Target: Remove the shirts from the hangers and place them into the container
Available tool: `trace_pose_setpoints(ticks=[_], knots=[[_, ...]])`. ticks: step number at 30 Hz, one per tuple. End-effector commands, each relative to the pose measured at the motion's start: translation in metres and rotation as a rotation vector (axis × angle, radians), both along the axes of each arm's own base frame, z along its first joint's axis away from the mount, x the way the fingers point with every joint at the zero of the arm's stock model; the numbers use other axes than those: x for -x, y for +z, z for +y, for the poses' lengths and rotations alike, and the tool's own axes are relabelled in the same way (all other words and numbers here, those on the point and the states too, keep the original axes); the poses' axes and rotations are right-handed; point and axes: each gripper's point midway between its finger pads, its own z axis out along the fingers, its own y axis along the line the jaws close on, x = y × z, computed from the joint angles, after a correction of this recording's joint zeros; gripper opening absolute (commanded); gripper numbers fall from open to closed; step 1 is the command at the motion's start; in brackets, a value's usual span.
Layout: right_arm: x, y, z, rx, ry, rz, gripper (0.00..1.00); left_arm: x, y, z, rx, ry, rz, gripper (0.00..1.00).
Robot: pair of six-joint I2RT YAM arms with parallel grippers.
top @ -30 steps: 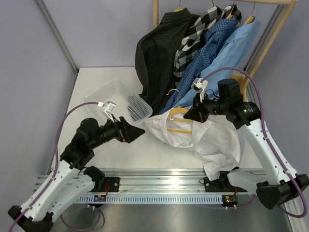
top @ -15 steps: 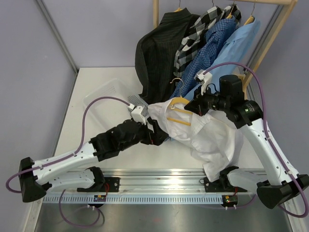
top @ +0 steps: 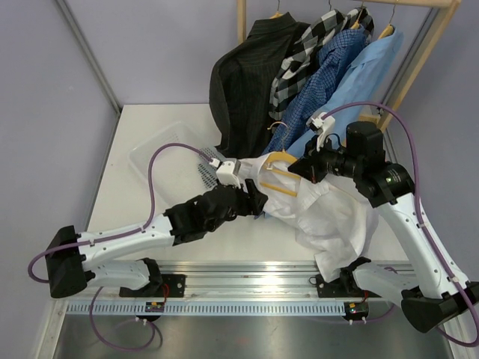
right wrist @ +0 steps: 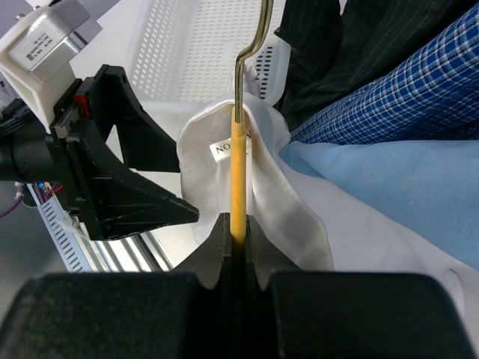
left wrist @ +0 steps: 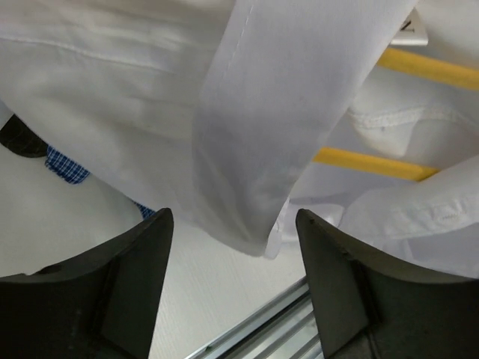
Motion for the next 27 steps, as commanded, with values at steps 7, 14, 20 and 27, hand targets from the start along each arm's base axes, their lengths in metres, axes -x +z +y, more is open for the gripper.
trace_pose_setpoints(ticks=[7, 14, 20, 27], knots=[[0.012, 0.028, 0.005, -0.062, 0.051, -0.095, 0.0, -0.024, 0.025, -0.017, 0.082, 0.065, -0.115, 0.28], [0.026, 0.029, -0.003, 0.029, 0.141, -0.188, 0.0, -0.03, 0.045, 0.021, -0.001, 0.147, -0.213, 0.0], [0.031, 0.008, -0.028, 0.242, 0.19, -0.302, 0.0, -0.024, 0.066, 0.081, -0.149, 0.212, -0.27, 0.0], [0.053, 0.006, -0.036, 0.319, 0.304, -0.353, 0.0, -0.001, 0.037, 0.123, -0.317, 0.165, -0.191, 0.0]])
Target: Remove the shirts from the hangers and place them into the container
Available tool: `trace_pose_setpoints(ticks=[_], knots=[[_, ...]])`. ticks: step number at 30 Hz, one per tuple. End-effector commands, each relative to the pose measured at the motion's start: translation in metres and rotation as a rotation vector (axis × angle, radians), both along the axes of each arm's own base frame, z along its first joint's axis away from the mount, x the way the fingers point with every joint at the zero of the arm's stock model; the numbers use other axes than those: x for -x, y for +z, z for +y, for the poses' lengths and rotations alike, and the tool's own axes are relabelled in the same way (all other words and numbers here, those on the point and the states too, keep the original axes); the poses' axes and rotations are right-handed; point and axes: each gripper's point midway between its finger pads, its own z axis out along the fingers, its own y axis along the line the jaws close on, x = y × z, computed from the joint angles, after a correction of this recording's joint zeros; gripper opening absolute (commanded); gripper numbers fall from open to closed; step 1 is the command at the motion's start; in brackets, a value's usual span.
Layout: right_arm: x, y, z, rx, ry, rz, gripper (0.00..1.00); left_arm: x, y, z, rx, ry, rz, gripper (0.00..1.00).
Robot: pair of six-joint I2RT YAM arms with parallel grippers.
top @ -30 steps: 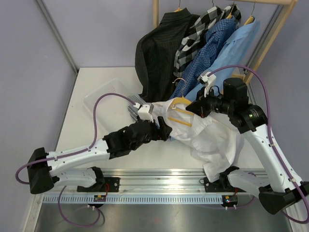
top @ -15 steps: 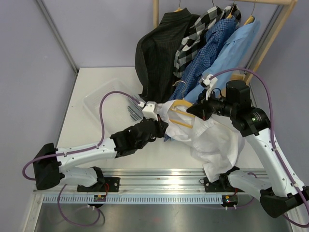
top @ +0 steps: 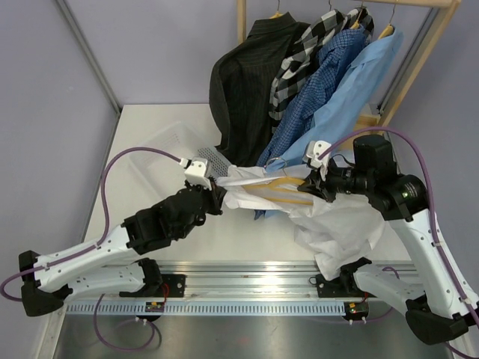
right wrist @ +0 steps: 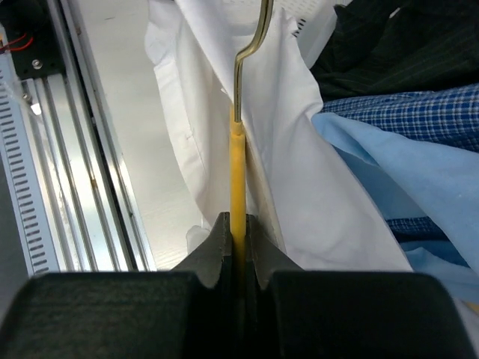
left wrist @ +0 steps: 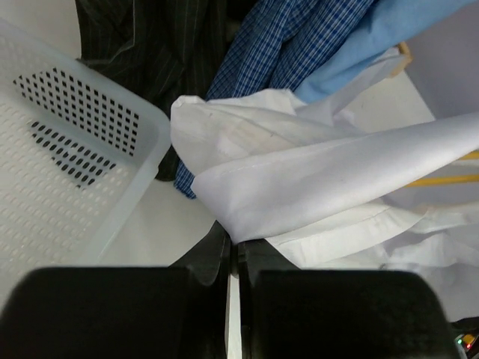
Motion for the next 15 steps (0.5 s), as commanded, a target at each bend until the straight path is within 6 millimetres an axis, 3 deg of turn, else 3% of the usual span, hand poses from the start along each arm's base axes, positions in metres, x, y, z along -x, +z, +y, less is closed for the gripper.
trace_pose_setpoints(ticks=[1, 4, 9, 15], knots=[[0.009, 0.019, -0.014, 0.075, 0.05, -0.139, 0.0, 0.001, -0.023, 0.042, -0.164, 0.09, 0.037, 0.0], [0.019, 0.028, -0.012, 0.064, 0.108, -0.161, 0.0, 0.003, -0.04, 0.051, -0.207, 0.095, 0.074, 0.0], [0.041, 0.044, -0.006, 0.037, 0.223, -0.201, 0.0, -0.006, -0.048, 0.061, -0.238, 0.114, 0.097, 0.0], [0.037, 0.072, -0.006, 0.009, 0.197, -0.275, 0.0, -0.013, -0.048, 0.064, -0.377, 0.09, 0.105, 0.0]])
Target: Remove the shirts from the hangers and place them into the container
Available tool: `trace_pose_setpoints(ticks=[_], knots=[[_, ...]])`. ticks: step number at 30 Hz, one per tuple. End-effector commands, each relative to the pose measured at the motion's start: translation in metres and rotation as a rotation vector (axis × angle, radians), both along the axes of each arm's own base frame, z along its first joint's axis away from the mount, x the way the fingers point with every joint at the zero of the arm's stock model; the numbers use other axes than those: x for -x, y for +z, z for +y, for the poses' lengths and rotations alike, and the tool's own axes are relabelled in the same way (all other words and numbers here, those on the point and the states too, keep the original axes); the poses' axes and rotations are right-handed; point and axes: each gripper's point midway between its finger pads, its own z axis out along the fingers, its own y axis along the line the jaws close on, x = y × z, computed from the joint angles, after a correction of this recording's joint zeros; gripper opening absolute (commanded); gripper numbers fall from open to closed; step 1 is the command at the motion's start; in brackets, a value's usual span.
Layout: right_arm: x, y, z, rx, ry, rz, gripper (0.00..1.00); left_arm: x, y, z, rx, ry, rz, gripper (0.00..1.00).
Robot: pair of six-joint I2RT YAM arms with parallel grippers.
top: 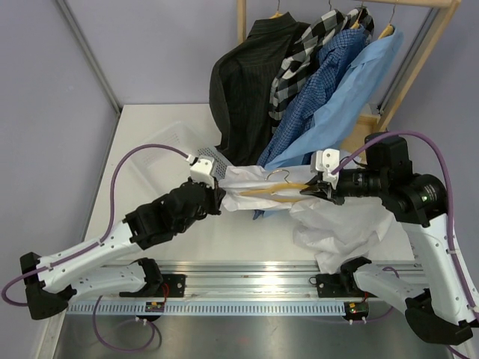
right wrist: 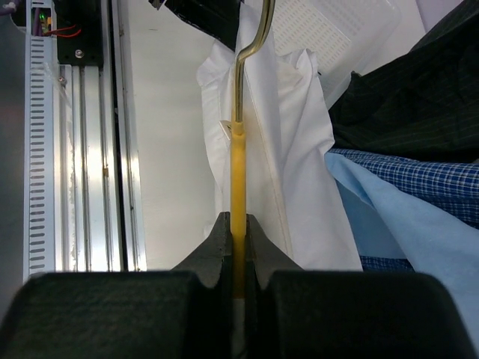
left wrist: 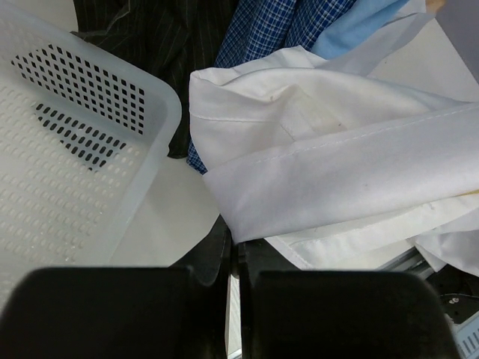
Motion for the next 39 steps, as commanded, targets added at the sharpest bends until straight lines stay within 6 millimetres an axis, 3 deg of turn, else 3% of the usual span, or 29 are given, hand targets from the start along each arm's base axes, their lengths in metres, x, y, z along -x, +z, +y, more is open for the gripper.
trace_pose_setpoints(ticks=[1, 3, 5, 10, 13, 18, 22, 26, 29, 32, 36, 39], knots=[[-0.003, 0.032, -0.01, -0.026, -0.064, -0.107, 0.0, -0.014, -0.022, 0.053, -0.29, 0.126, 0.015, 0.0], [-0.026, 0.035, -0.013, -0.038, -0.169, -0.127, 0.0, -0.012, -0.018, 0.051, -0.334, 0.096, 0.038, 0.0], [-0.039, 0.024, -0.017, -0.014, -0.228, -0.105, 0.0, -0.008, -0.02, 0.051, -0.367, 0.072, 0.067, 0.0], [-0.039, 0.019, -0.01, -0.035, -0.207, -0.075, 0.0, -0.013, -0.016, 0.075, -0.504, 0.16, 0.075, 0.0], [-0.047, 0.021, -0.014, -0.035, -0.255, -0.083, 0.0, -0.012, -0.027, 0.09, -0.62, 0.198, 0.106, 0.0], [-0.063, 0.018, -0.019, -0.032, -0.335, -0.08, 0.0, -0.014, -0.033, 0.077, -0.62, 0.172, 0.126, 0.0], [-0.045, 0.002, -0.011, 0.007, -0.21, -0.044, 0.0, -0.014, -0.013, 0.05, -0.462, 0.084, 0.074, 0.16], [-0.024, 0.001, -0.004, -0.006, -0.104, -0.026, 0.0, -0.017, 0.007, 0.038, -0.348, 0.011, -0.028, 0.31], [-0.015, 0.002, -0.005, 0.003, -0.068, -0.031, 0.0, -0.013, -0.004, 0.037, -0.326, -0.05, -0.021, 0.35], [-0.008, 0.007, -0.004, -0.003, -0.037, -0.043, 0.0, -0.011, -0.024, 0.043, -0.339, -0.071, 0.024, 0.33], [-0.013, 0.019, -0.006, -0.021, -0.072, -0.075, 0.0, -0.012, -0.051, 0.063, -0.419, -0.017, 0.099, 0.1], [-0.019, 0.026, -0.006, -0.034, -0.106, -0.088, 0.0, -0.012, -0.066, 0.074, -0.501, 0.032, 0.157, 0.08]])
